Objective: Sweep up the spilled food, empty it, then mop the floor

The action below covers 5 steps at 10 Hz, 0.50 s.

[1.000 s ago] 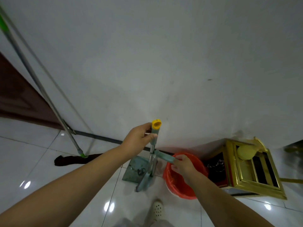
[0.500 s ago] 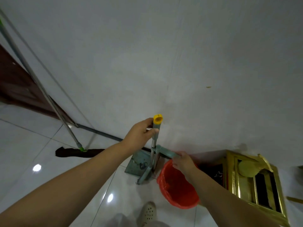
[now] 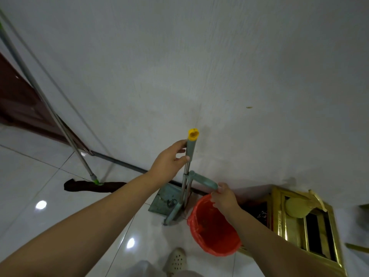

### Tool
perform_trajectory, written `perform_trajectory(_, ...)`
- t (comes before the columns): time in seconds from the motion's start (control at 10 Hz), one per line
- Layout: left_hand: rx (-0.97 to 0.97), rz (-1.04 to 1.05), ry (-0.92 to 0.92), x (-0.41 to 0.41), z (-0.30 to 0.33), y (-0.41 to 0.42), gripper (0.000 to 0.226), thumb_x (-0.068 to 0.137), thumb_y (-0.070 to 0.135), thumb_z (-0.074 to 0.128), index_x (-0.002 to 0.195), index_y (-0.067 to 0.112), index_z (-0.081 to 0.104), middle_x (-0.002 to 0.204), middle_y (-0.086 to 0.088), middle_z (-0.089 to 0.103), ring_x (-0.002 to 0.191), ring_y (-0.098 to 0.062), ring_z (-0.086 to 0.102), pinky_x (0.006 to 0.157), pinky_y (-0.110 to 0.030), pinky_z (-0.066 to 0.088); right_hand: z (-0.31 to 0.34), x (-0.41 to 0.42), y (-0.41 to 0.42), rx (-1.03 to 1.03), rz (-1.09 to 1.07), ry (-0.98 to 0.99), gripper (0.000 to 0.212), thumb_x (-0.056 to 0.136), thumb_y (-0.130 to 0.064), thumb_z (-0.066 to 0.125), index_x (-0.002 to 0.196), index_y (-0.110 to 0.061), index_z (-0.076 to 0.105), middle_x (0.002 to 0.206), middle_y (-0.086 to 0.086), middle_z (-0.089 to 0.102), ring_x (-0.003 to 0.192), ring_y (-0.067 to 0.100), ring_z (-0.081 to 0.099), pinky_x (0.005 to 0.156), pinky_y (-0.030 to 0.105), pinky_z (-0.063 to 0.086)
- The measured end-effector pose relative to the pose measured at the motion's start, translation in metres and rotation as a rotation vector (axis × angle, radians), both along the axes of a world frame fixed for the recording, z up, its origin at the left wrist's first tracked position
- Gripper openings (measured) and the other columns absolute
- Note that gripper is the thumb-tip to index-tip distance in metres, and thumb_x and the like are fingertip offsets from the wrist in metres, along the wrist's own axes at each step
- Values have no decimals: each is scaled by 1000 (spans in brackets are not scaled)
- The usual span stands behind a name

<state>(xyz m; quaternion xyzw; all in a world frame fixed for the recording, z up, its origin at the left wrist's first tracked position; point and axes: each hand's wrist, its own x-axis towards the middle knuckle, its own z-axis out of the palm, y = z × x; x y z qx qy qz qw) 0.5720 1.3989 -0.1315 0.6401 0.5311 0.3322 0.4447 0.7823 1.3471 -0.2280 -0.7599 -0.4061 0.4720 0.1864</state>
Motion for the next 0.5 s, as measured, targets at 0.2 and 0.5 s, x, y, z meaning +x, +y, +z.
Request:
perform_trajectory(0.2, -20, -12, 3, -8, -1, -15, 46, 92, 15, 57, 134, 28, 46, 120, 22, 52, 110, -1, 50, 83, -8, 38, 6, -2, -16, -32, -49, -15, 33, 90, -9, 54, 122, -15, 50, 101, 3, 55, 105, 31, 62, 90, 46, 52)
perform_trajectory(0.5, -139, -101, -5, -47, -5, -65, 30, 90, 20, 58, 119, 30, 57, 98, 8, 64, 89, -10, 61, 82, -27, 51, 38, -44, -82, 8, -181, 182, 22, 96, -3, 45, 114, -9, 55, 77, 0, 56, 64, 13, 59, 60, 23, 55)
